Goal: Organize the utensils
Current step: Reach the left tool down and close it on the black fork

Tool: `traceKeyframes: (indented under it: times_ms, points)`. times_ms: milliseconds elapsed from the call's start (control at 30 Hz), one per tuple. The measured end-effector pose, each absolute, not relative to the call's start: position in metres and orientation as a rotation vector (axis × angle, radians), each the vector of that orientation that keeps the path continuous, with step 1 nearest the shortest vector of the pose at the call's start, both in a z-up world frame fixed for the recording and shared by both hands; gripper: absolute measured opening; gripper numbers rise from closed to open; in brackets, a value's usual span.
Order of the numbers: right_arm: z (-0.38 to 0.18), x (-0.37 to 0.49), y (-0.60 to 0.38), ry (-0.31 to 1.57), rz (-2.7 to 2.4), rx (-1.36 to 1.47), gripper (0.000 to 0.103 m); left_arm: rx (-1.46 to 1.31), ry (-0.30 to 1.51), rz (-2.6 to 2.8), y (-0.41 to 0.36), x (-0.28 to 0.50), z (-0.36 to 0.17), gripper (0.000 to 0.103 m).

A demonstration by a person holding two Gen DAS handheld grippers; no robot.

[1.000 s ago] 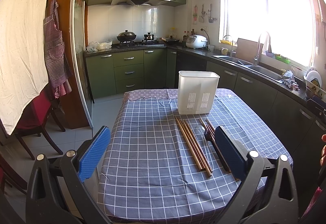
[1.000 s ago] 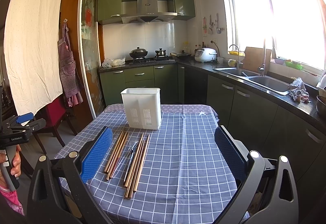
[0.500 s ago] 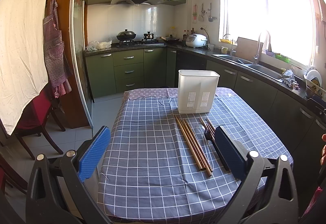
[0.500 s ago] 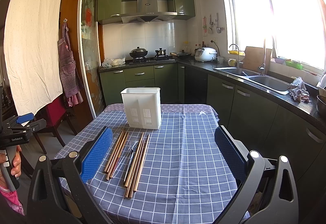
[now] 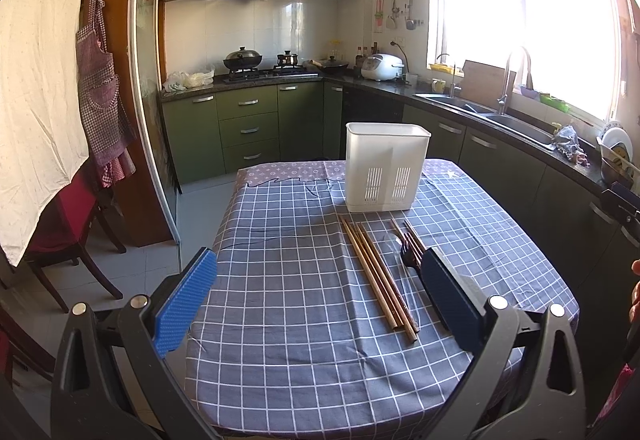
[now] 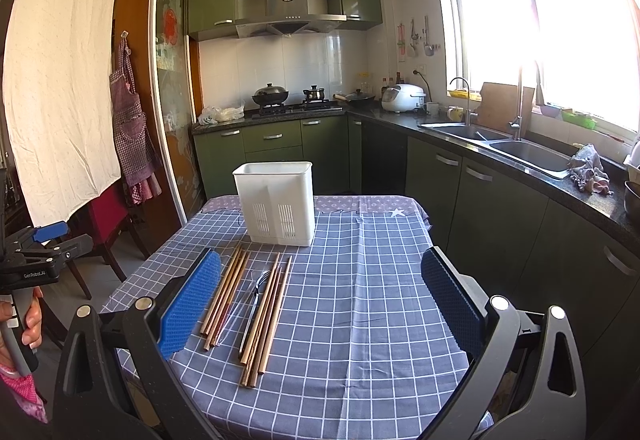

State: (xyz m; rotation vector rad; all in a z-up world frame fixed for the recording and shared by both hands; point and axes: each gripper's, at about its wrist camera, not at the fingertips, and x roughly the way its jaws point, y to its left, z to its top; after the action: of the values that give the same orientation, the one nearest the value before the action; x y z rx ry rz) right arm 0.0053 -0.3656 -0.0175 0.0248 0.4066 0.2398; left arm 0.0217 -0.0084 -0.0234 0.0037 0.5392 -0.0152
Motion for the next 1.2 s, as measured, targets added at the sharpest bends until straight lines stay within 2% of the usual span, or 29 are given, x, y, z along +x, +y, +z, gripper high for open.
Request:
traceKeyframes:
  times_ms: [300, 500, 733, 833, 867, 900, 967, 1033, 1067, 1200]
  points:
    - [-0.041, 0.068, -0.370, 0.566, 0.208, 0.008, 0.099, 0.016, 0.677, -0.056, -0.022, 0.075, -0.046, 0.097]
    - [-0.073, 0.137, -0.368, 0.755, 0.177, -0.019, 0.099, 0.043, 0.824, -0.085, -0.045, 0.131, -0.069, 0.097]
    - [-0.102, 0.183, -0.363, 0.818, 0.161, -0.042, 0.097, 0.032, 0.978, -0.158, -0.076, 0.188, -0.099, 0.097]
    - [-0.108, 0.190, -0.365, 0.836, 0.156, -0.031, 0.087, 0.039, 1.020, -0.161, -0.087, 0.204, -0.110, 0.089]
    - [-0.109, 0.191, -0.365, 0.840, 0.157, -0.030, 0.084, 0.043, 1.033, -0.159, -0.091, 0.209, -0.113, 0.082]
    - [-0.110, 0.189, -0.365, 0.843, 0.159, -0.032, 0.084, 0.044, 1.049, -0.157, -0.093, 0.213, -0.116, 0.078]
    - [-0.112, 0.190, -0.365, 0.851, 0.167, -0.039, 0.083, 0.043, 1.070, -0.161, -0.097, 0.220, -0.121, 0.076]
    - [-0.114, 0.190, -0.364, 0.857, 0.176, -0.041, 0.083, 0.040, 1.083, -0.158, -0.098, 0.224, -0.124, 0.071]
    - [-0.115, 0.192, -0.364, 0.859, 0.178, -0.041, 0.083, 0.031, 1.090, -0.158, -0.098, 0.227, -0.126, 0.066]
    - [-0.120, 0.195, -0.364, 0.870, 0.184, -0.038, 0.083, 0.021, 1.112, -0.162, -0.102, 0.232, -0.128, 0.064]
